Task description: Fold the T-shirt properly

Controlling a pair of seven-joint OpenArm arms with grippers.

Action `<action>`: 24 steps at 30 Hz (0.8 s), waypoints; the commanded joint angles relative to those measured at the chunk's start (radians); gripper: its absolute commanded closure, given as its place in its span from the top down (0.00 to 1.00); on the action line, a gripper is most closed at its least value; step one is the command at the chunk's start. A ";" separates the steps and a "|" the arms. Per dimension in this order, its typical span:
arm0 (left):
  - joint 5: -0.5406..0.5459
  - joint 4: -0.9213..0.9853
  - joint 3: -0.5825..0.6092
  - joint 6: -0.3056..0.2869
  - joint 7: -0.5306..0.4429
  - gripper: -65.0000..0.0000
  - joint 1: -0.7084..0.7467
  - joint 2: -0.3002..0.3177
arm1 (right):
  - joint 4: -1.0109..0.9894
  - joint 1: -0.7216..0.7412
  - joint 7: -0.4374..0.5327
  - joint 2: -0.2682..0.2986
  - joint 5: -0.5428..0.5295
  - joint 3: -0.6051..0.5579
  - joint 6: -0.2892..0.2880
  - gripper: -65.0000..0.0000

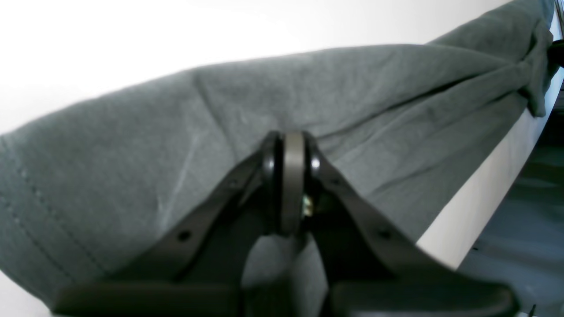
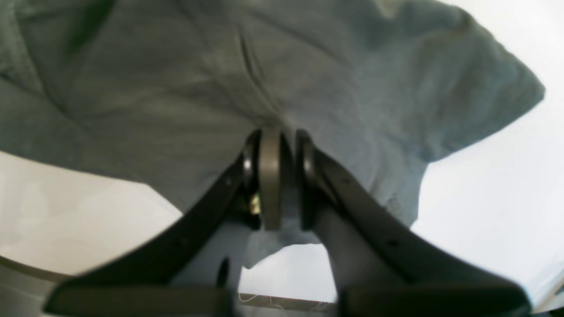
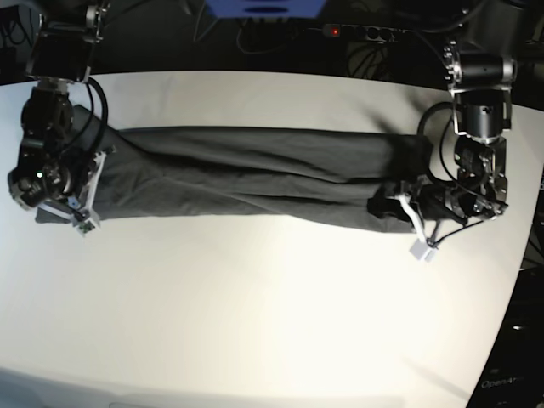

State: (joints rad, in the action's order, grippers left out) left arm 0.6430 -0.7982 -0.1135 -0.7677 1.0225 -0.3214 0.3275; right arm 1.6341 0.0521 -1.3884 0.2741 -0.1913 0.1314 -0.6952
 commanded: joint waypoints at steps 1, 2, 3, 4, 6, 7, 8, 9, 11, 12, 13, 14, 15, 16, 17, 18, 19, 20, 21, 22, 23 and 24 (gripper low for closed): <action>-0.216 0.027 0.011 0.070 0.124 0.06 0.034 0.000 | 0.021 0.019 -0.008 0.014 -0.001 0.000 -0.003 0.08; -0.216 0.026 0.011 0.070 0.124 0.06 0.034 0.000 | 0.022 0.021 -0.008 0.014 -0.001 0.000 -0.003 0.08; -0.216 0.024 0.011 0.070 0.124 0.06 0.034 -0.001 | 0.027 0.028 -0.008 0.014 -0.001 -0.002 -0.003 0.08; -0.216 0.024 0.011 0.070 0.124 0.06 0.034 -0.001 | 0.028 0.036 -0.008 0.015 -0.001 -0.002 -0.003 0.08; -0.216 0.024 0.011 0.070 0.124 0.06 0.034 -0.001 | 0.025 0.044 -0.008 0.015 -0.001 -0.003 -0.003 0.08; -0.216 0.024 0.011 0.070 0.124 0.06 0.034 -0.001 | 0.027 0.050 -0.008 0.017 -0.001 -0.003 -0.003 0.08; -0.216 0.024 0.011 0.070 0.124 0.06 0.034 -0.001 | 0.027 0.055 -0.008 0.017 -0.001 -0.003 -0.003 0.09; -0.216 0.023 0.011 0.070 0.124 0.06 0.034 -0.001 | 0.027 0.055 -0.008 0.017 -0.001 -0.003 -0.003 0.09; -0.216 0.023 0.011 0.070 0.124 0.06 0.034 -0.001 | 0.028 0.056 -0.008 0.017 -0.001 -0.009 -0.003 0.09; -0.216 0.023 0.011 0.070 0.124 0.06 0.034 -0.001 | 0.028 0.056 -0.008 0.017 -0.001 -0.009 -0.003 0.09; -0.216 0.023 0.011 0.070 0.124 0.06 0.034 -0.001 | 0.028 0.056 -0.008 0.017 -0.001 -0.009 -0.003 0.09; -0.216 0.023 0.011 0.070 0.124 0.06 0.034 -0.001 | 0.028 0.056 -0.008 0.017 -0.001 -0.009 -0.003 0.09; -0.216 0.023 0.011 0.070 0.124 0.06 0.034 -0.001 | 0.027 0.056 -0.008 0.017 -0.001 -0.009 -0.003 0.10; -0.216 0.023 0.011 0.070 0.124 0.06 0.034 -0.001 | 0.025 0.056 -0.008 0.017 -0.001 -0.009 -0.003 0.10; -0.216 0.023 0.011 0.070 0.124 0.06 0.034 -0.001 | 0.025 0.053 -0.008 0.017 -0.001 -0.011 -0.003 0.14; -0.216 0.023 0.011 0.070 0.124 0.06 0.034 -0.001 | 0.025 0.053 -0.008 0.017 -0.001 -0.011 -0.003 0.19; -0.216 0.023 0.011 0.070 0.124 0.06 0.034 -0.001 | 0.025 0.053 -0.008 0.017 -0.001 -0.011 -0.003 0.26; -0.216 0.023 0.010 0.070 0.124 0.06 0.032 -0.001 | 0.027 0.053 -0.008 0.017 -0.001 -0.011 -0.003 0.33; -0.216 0.023 0.010 0.070 0.124 0.06 0.032 -0.001 | 0.028 0.055 -0.008 0.017 -0.001 -0.011 -0.003 0.38; -0.216 0.023 0.010 0.070 0.124 0.06 0.031 -0.003 | 0.028 0.056 -0.008 0.017 -0.001 -0.009 -0.003 0.41; -0.216 0.023 0.010 0.070 0.124 0.06 0.031 -0.003 | 0.028 0.058 -0.008 0.015 -0.001 -0.006 -0.003 0.42; -0.216 0.023 0.010 0.070 0.124 0.06 0.031 -0.003 | 0.028 0.062 -0.008 0.015 -0.001 -0.005 -0.003 0.42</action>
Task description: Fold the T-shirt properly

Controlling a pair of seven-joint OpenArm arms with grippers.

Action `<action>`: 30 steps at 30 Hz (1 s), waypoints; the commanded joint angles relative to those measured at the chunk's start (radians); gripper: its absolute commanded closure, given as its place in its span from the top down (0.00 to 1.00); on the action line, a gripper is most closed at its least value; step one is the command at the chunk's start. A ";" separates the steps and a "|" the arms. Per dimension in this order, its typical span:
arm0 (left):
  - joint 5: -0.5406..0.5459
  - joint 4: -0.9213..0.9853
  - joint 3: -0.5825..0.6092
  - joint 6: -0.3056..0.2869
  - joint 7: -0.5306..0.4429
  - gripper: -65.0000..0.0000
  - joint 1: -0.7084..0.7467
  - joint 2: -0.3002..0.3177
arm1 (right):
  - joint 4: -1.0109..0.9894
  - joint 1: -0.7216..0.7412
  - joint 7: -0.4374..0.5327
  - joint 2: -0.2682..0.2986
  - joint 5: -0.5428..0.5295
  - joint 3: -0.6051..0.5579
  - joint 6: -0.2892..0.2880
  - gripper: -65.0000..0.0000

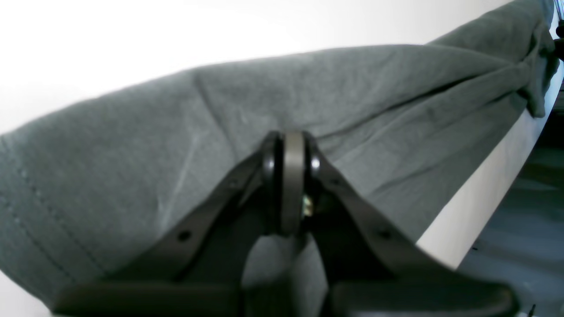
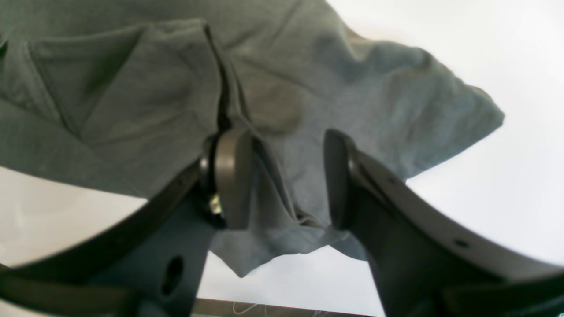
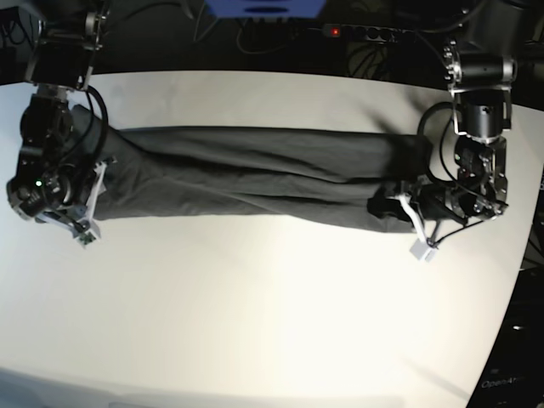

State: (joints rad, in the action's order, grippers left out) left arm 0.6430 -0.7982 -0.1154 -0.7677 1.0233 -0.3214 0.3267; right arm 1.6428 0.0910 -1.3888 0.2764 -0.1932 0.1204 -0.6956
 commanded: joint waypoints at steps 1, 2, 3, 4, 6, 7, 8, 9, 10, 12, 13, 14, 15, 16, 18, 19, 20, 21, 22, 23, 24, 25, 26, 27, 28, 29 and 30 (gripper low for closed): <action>-0.216 0.023 0.012 0.070 0.124 0.06 0.031 -0.002 | 0.020 0.029 -0.008 0.011 0.001 0.006 -0.003 0.43; -0.216 0.023 0.012 0.070 0.124 0.06 0.031 -0.004 | 0.020 0.033 -0.008 0.008 0.001 0.006 -0.003 0.43; -0.216 0.023 0.012 0.070 0.124 0.06 0.031 -0.010 | 0.020 0.033 -0.008 0.008 -0.002 0.006 -0.003 0.43; -0.216 0.023 0.012 0.070 0.124 0.06 0.031 -0.013 | 0.020 0.033 -0.008 0.007 -0.002 0.006 -0.003 0.43; -0.216 0.023 0.012 0.070 0.124 0.06 0.031 -0.014 | 0.020 0.033 -0.008 -0.006 -0.002 0.006 -0.003 0.43; -0.216 0.023 0.012 0.070 0.124 0.06 0.031 -0.014 | 0.020 0.033 -0.008 -0.010 -0.002 0.006 -0.003 0.43; -0.216 0.023 0.012 0.070 0.124 0.06 0.031 -0.014 | 0.020 0.033 -0.008 -0.012 -0.002 0.006 -0.003 0.43; -0.216 0.023 0.012 0.070 0.124 0.06 0.031 -0.014 | 0.020 0.033 -0.008 -0.015 -0.002 0.008 -0.003 0.43; -0.216 0.023 0.012 0.070 0.124 0.06 0.031 -0.014 | 0.020 0.033 -0.008 -0.015 -0.002 0.009 -0.003 0.42; -0.216 0.023 0.012 0.070 0.124 0.06 0.031 -0.014 | 0.020 0.031 -0.008 -0.015 -0.002 0.009 -0.003 0.42; -0.216 0.023 0.012 0.070 0.122 0.06 0.031 -0.014 | 0.020 0.029 -0.008 -0.015 -0.002 0.009 -0.003 0.42; -0.216 0.023 0.012 0.070 0.122 0.06 0.031 -0.014 | 0.020 0.029 -0.008 -0.015 -0.002 0.009 -0.003 0.42; -0.216 0.023 0.012 0.070 0.117 0.06 0.031 -0.014 | 0.020 0.031 -0.008 -0.015 -0.002 0.009 -0.003 0.42; -0.216 0.026 0.012 0.070 0.110 0.06 0.029 -0.014 | 0.020 0.033 -0.008 -0.016 -0.002 0.011 -0.003 0.42; -0.216 0.027 0.012 0.070 0.099 0.06 0.029 -0.014 | 0.020 0.029 -0.008 -0.018 -0.002 0.012 -0.003 0.42; -0.216 0.029 0.012 0.070 0.098 0.06 0.029 -0.014 | 0.020 0.025 -0.008 -0.026 -0.002 0.012 -0.003 0.42; -0.216 0.029 0.012 0.070 0.098 0.06 0.029 -0.014 | 0.020 0.023 -0.008 -0.033 -0.002 0.012 -0.003 0.42; -0.216 0.029 0.012 0.070 0.098 0.06 0.029 -0.014 | 0.020 0.020 -0.008 -0.038 -0.001 0.012 -0.003 0.42; -0.216 0.029 0.012 0.070 0.098 0.06 0.029 -0.014 | 0.020 0.013 -0.008 -0.041 -0.001 0.014 -0.003 0.42; -0.216 0.029 0.012 0.070 0.099 0.06 0.029 -0.014 | 0.021 0.003 -0.008 -0.042 -0.001 0.014 -0.003 0.42; -0.216 0.029 0.012 0.070 0.099 0.06 0.029 -0.014 | 0.021 -0.001 -0.008 -0.044 -0.001 0.014 -0.003 0.42; -0.216 0.029 0.012 0.070 0.099 0.06 0.029 -0.014 | 0.021 -0.004 -0.008 -0.049 -0.001 0.014 -0.003 0.42; -0.216 0.029 0.012 0.070 0.099 0.06 0.029 -0.014 | 0.021 -0.006 -0.008 -0.059 -0.001 0.014 -0.003 0.42; -0.216 0.029 0.012 0.070 0.099 0.06 0.029 -0.014 | 0.021 -0.006 -0.008 -0.067 -0.001 0.015 -0.003 0.42; -0.216 0.029 0.012 0.070 0.099 0.06 0.029 -0.014 | 0.021 -0.006 -0.008 -0.072 -0.001 0.025 -0.003 0.42; -0.216 0.029 0.012 0.070 0.099 0.06 0.029 -0.014 | 0.021 -0.006 -0.008 -0.075 -0.001 0.037 -0.003 0.42; -0.216 0.029 0.012 0.070 0.099 0.06 0.029 -0.014 | 0.021 -0.006 -0.008 -0.076 -0.001 0.045 -0.003 0.42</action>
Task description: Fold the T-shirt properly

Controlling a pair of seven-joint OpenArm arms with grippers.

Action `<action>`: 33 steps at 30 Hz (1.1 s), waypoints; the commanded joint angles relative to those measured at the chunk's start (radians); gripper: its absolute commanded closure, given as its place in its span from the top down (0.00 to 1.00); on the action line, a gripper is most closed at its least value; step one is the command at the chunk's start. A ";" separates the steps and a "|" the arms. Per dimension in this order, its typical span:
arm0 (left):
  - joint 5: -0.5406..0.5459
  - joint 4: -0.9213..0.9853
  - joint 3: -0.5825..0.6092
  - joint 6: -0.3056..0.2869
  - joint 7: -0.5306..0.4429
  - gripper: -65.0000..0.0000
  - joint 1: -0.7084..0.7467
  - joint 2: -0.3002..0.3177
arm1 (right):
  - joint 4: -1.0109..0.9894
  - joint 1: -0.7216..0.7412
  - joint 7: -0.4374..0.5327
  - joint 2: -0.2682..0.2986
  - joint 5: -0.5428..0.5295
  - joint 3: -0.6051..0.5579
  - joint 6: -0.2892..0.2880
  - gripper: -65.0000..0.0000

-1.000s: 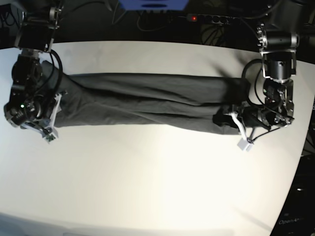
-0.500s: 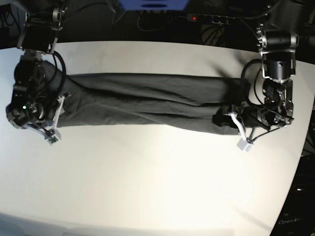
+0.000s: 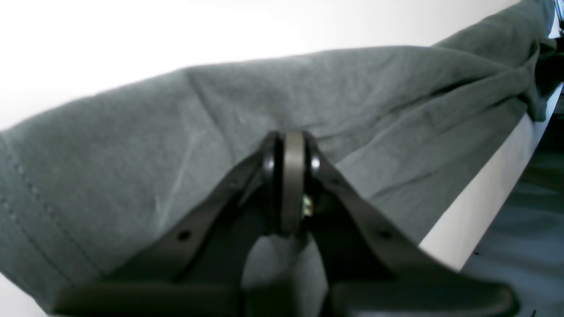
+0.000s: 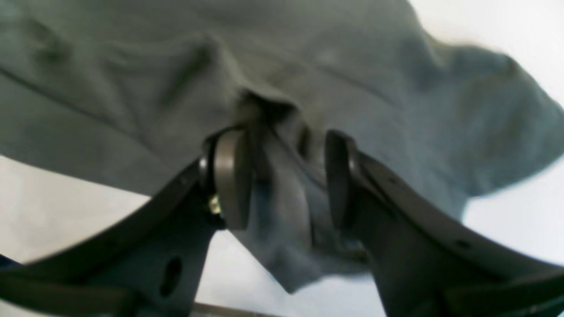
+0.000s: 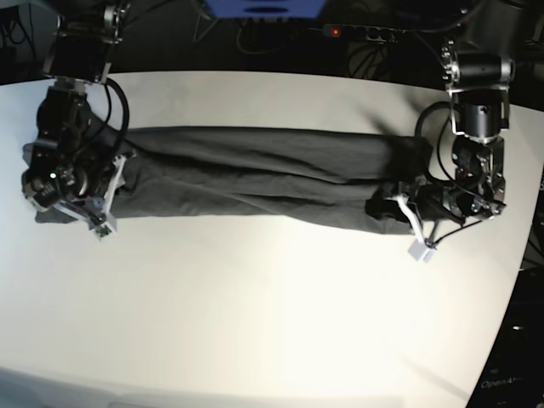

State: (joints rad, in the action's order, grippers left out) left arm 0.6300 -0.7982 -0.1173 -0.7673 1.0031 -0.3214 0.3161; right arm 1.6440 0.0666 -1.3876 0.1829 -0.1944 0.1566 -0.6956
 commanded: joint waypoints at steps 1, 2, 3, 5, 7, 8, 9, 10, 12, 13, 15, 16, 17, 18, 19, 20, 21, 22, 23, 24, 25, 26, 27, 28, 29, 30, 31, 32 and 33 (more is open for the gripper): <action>-0.203 0.029 0.014 0.069 0.119 0.06 0.029 -0.004 | 0.020 0.017 -0.009 0.017 0.000 0.014 -0.003 0.42; -0.203 0.029 0.014 0.069 0.118 0.06 0.031 -0.004 | 0.019 0.017 -0.009 0.017 0.000 0.014 -0.003 0.42; -0.203 0.029 0.014 0.069 0.118 0.06 0.032 -0.002 | 0.015 0.017 -0.009 0.017 0.000 0.014 -0.003 0.42; -0.203 0.029 0.014 0.069 0.118 0.06 0.032 -0.001 | 0.014 0.017 -0.009 0.017 0.000 0.014 -0.003 0.42; -0.203 0.029 0.014 0.069 0.118 0.06 0.032 0.001 | 0.014 0.017 -0.009 0.017 0.000 0.014 -0.003 0.42; -0.203 0.029 0.014 0.069 0.118 0.06 0.032 0.001 | 0.014 0.017 -0.009 0.017 0.000 0.013 -0.003 0.42; -0.203 0.029 0.014 0.069 0.118 0.06 0.032 0.001 | 0.012 0.016 -0.009 0.016 0.000 0.010 -0.003 0.42; -0.203 0.029 0.014 0.069 0.118 0.06 0.034 0.001 | 0.012 0.016 -0.009 0.016 0.000 0.010 -0.003 0.40; -0.203 0.029 0.014 0.069 0.118 0.06 0.034 0.001 | 0.012 0.005 -0.009 0.016 -0.001 0.010 -0.003 0.28; -0.203 0.029 0.014 0.069 0.118 0.06 0.035 0.001 | 0.012 0.003 -0.009 0.016 -0.001 0.007 -0.003 0.20; -0.203 0.029 0.014 0.069 0.118 0.06 0.035 0.001 | 0.012 -0.003 -0.009 0.016 0.000 0.005 -0.003 0.10; -0.203 0.029 0.014 0.069 0.118 0.06 0.035 0.001 | 0.012 -0.003 -0.009 0.016 0.000 0.005 -0.003 0.09; -0.203 0.029 0.014 0.069 0.118 0.06 0.035 0.001 | 0.012 -0.003 -0.009 0.016 0.000 0.005 -0.003 0.09; -0.203 0.029 0.014 0.069 0.118 0.06 0.035 0.001 | 0.012 -0.003 -0.009 0.016 0.000 0.005 -0.003 0.09; -0.203 0.029 0.014 0.069 0.118 0.06 0.035 0.001 | 0.012 -0.003 -0.009 0.017 0.000 0.008 -0.003 0.09; -0.203 0.029 0.014 0.069 0.118 0.06 0.035 0.001 | 0.012 -0.003 -0.009 0.017 0.000 0.010 -0.003 0.09; -0.203 0.029 0.014 0.069 0.118 0.06 0.035 0.001 | 0.012 -0.003 -0.009 0.019 0.000 0.010 -0.003 0.09; -0.203 0.029 0.014 0.069 0.118 0.06 0.035 -0.001 | 0.012 -0.003 -0.009 0.020 0.000 0.011 -0.003 0.09; -0.203 0.029 0.014 0.069 0.118 0.06 0.035 -0.001 | 0.012 -0.001 -0.009 0.020 0.000 0.011 -0.003 0.09; -0.203 0.029 0.014 0.069 0.118 0.06 0.035 -0.002 | 0.012 0.002 -0.009 0.022 0.000 0.008 -0.003 0.09; -0.203 0.029 0.014 0.069 0.118 0.06 0.035 -0.002 | 0.014 0.003 -0.009 0.023 0.002 0.005 -0.003 0.09; -0.203 0.029 0.014 0.069 0.118 0.06 0.035 -0.002 | 0.017 0.005 -0.009 0.023 0.002 0.004 -0.003 0.09; -0.203 0.029 0.014 0.069 0.118 0.06 0.035 -0.002 | 0.019 0.005 -0.009 0.023 0.002 0.004 -0.003 0.09; -0.203 0.029 0.014 0.069 0.118 0.06 0.035 -0.002 | 0.019 0.005 -0.009 0.025 0.002 0.002 -0.003 0.09; -0.203 0.029 0.014 0.069 0.118 0.06 0.035 -0.002 | 0.019 0.011 -0.009 0.028 0.002 -0.002 -0.003 0.09; -0.203 0.029 0.014 0.069 0.118 0.06 0.035 -0.002 | 0.014 0.022 -0.009 0.034 0.002 -0.018 -0.003 0.09; -0.203 0.029 0.014 0.069 0.118 0.06 0.035 -0.002 | 0.011 0.031 -0.009 0.039 0.003 -0.032 -0.003 0.09; -0.203 0.029 0.014 0.069 0.118 0.06 0.035 -0.002 | 0.011 0.034 -0.009 0.039 0.008 -0.041 -0.003 0.09; -0.203 0.029 0.014 0.069 0.118 0.06 0.035 -0.001 | 0.011 0.034 -0.009 0.039 0.020 -0.042 -0.003 0.09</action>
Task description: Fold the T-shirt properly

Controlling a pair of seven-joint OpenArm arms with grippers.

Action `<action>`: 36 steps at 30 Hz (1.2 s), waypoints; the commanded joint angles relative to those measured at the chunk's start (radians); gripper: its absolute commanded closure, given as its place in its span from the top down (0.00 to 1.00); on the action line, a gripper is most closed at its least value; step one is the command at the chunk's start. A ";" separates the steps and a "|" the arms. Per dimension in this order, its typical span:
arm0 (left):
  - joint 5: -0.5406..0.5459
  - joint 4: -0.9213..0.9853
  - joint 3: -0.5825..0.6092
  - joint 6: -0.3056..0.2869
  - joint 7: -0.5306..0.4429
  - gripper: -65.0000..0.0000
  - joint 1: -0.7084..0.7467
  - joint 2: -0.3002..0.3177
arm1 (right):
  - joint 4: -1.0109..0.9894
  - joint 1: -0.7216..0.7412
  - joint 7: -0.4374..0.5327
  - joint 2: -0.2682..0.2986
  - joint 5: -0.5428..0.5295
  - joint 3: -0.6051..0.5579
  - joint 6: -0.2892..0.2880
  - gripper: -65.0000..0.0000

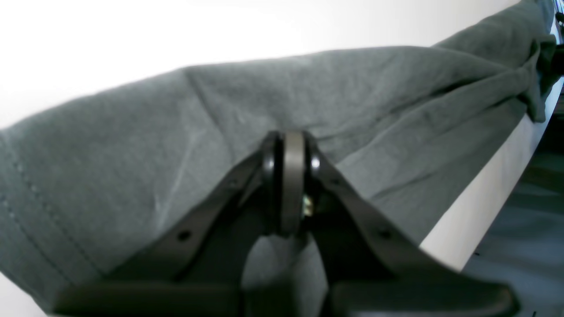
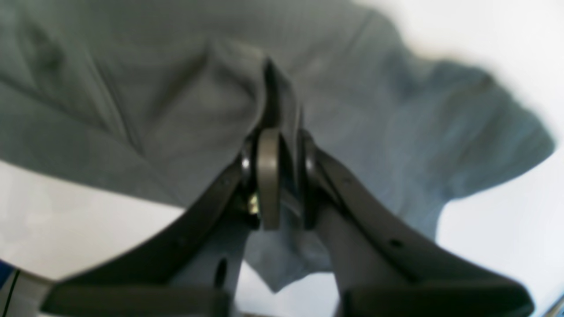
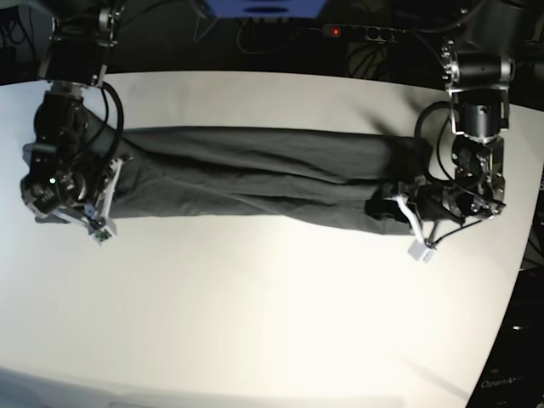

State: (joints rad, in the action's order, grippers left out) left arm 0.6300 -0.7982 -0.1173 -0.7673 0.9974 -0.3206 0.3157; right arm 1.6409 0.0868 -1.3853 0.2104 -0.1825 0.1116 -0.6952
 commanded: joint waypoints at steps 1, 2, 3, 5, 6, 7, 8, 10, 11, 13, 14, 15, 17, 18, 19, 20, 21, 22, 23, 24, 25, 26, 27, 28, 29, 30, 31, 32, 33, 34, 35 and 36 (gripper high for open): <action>-0.203 0.029 0.014 0.069 0.123 0.06 0.034 0.000 | 0.014 0.015 -0.011 0.010 0.022 0.000 -0.003 0.09; -0.203 0.029 0.014 0.069 0.123 0.06 0.034 0.000 | 0.014 0.023 -0.011 0.007 0.030 -0.003 -0.003 0.09; -0.203 0.029 0.014 0.069 0.123 0.06 0.034 0.000 | 0.014 0.029 -0.011 0.005 0.033 -0.013 -0.003 0.09; -0.203 0.029 0.014 0.069 0.123 0.06 0.036 0.000 | 0.014 0.032 -0.011 0.010 0.033 -0.049 -0.003 0.09; -0.203 0.029 0.014 0.069 0.123 0.06 0.036 0.000 | 0.014 0.046 -0.011 0.010 0.033 -0.063 -0.003 0.09; -0.203 0.029 0.014 0.069 0.123 0.06 0.036 0.000 | 0.014 0.052 -0.011 0.008 0.033 -0.066 -0.003 0.09; -0.203 0.029 0.014 0.069 0.123 0.06 0.036 0.000 | 0.014 0.057 -0.011 0.007 0.033 -0.068 -0.003 0.09; -0.203 0.029 0.012 0.069 0.123 0.06 0.036 -0.002 | 0.015 0.060 -0.011 0.007 0.028 -0.069 -0.003 0.09; -0.203 0.029 0.001 0.069 0.123 0.06 0.036 -0.002 | 0.015 0.063 -0.011 0.007 0.028 -0.071 -0.003 0.09; -0.206 0.029 -0.032 0.069 0.125 0.06 0.047 -0.002 | 0.022 0.066 -0.011 0.008 0.028 -0.080 -0.003 0.09; -0.207 0.029 -0.045 0.069 0.127 0.06 0.047 -0.002 | 0.022 0.072 -0.011 0.011 0.031 -0.094 -0.003 0.09; -0.209 0.029 -0.055 0.069 0.128 0.06 0.047 -0.002 | 0.017 0.086 -0.011 0.013 0.038 -0.103 -0.003 0.09; -0.210 0.029 -0.060 0.069 0.130 0.06 0.048 -0.002 | 0.009 0.094 -0.011 0.016 0.090 -0.109 -0.003 0.09; -0.210 0.029 -0.058 0.069 0.130 0.06 0.048 -0.002 | 0.003 0.094 -0.011 0.014 0.122 -0.109 -0.003 0.09; -0.210 0.027 -0.058 0.069 0.130 0.06 0.048 0.000 | -0.012 0.094 -0.011 0.010 0.151 -0.109 -0.003 0.10; -0.210 0.027 -0.058 0.069 0.128 0.06 0.048 0.000 | -0.028 0.092 -0.011 0.008 0.177 -0.112 -0.003 0.10; -0.210 0.027 -0.058 0.069 0.125 0.06 0.048 0.000 | -0.044 0.090 -0.011 0.010 0.205 -0.129 -0.003 0.10; -0.212 0.027 -0.058 0.069 0.123 0.06 0.048 0.000 | -0.063 0.090 -0.011 0.011 0.234 -0.152 -0.003 0.10; -0.212 0.027 -0.058 0.069 0.123 0.06 0.048 0.000 | -0.081 0.090 -0.011 0.021 0.263 -0.178 -0.003 0.10; -0.212 0.021 -0.058 0.069 0.123 0.06 0.048 -0.002 | -0.094 0.090 -0.011 0.033 0.282 -0.209 -0.003 0.10; -0.210 0.018 -0.058 0.069 0.123 0.06 0.048 -0.002 | -0.097 0.090 -0.011 0.042 0.295 -0.250 -0.003 0.10; -0.209 0.018 -0.058 0.069 0.123 0.06 0.047 -0.002 | -0.095 0.090 -0.011 0.053 0.308 -0.290 -0.003 0.10; -0.209 0.018 -0.058 0.069 0.123 0.06 0.047 -0.002 | -0.094 0.089 -0.011 0.065 0.320 -0.326 -0.003 0.10; -0.210 0.018 -0.058 0.069 0.123 0.06 0.045 -0.002 | -0.094 0.087 -0.011 0.074 0.332 -0.356 -0.003 0.10; -0.210 0.018 -0.058 0.069 0.123 0.06 0.045 -0.002 | -0.094 0.080 -0.011 0.079 0.344 -0.378 -0.003 0.10; -0.210 0.018 -0.058 0.069 0.123 0.06 0.044 -0.003 | -0.094 0.072 -0.011 0.079 0.361 -0.389 -0.003 0.10; -0.210 0.016 -0.058 0.069 0.123 0.06 0.044 -0.003 | -0.094 0.064 -0.011 0.076 0.390 -0.392 -0.003 0.10; -0.207 0.016 -0.057 0.069 0.123 0.06 0.042 -0.003 | -0.094 0.061 -0.011 0.073 0.423 -0.393 -0.003 0.09; -0.209 0.016 -0.057 0.069 0.123 0.06 0.042 -0.003 | -0.101 0.060 -0.011 0.065 0.446 -0.395 -0.003 0.09; -0.210 0.016 -0.057 0.069 0.122 0.06 0.042 -0.003 | -0.103 0.060 -0.011 0.054 0.470 -0.395 -0.003 0.09; -0.210 0.016 -0.057 0.069 0.122 0.06 0.042 -0.003 | -0.103 0.060 -0.011 0.045 0.498 -0.392 -0.003 0.09; -0.210 0.016 -0.057 0.069 0.122 0.06 0.042 -0.003 | -0.103 0.060 -0.011 0.039 0.529 -0.382 -0.003 0.08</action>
State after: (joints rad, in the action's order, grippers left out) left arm 0.6304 -0.7986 -0.1867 -0.7685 1.0019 -0.3046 0.3004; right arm 1.5211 0.1234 -1.3804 0.2405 0.3325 -0.2771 -0.6956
